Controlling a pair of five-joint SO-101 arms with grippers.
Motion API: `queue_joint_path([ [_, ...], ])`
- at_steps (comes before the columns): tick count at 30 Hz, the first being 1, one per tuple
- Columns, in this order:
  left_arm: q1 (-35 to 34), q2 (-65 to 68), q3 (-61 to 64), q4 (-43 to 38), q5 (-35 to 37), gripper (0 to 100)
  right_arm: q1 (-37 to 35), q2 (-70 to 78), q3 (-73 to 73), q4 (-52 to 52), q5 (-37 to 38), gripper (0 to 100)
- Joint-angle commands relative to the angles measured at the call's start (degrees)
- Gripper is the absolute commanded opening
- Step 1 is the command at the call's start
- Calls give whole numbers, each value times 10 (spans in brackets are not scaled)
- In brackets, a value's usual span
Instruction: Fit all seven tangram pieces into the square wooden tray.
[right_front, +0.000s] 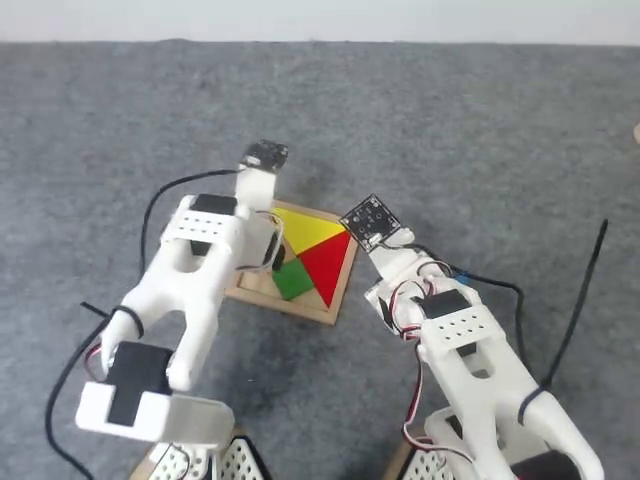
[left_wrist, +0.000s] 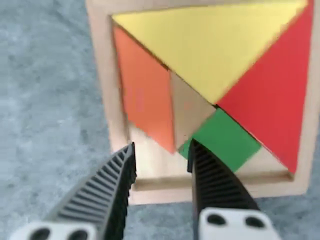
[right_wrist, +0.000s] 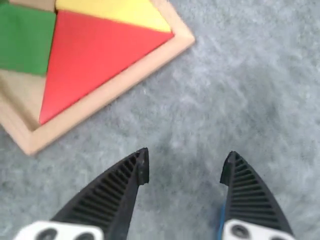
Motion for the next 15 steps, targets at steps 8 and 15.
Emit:
queue_joint_path([
  [8, -179, -94, -65, -23, 191, 164, 262, -80, -161, 209, 132, 248],
  [15, -180, -95, 25, -127, 185, 164, 296, -40, -135, 211, 201, 248],
])
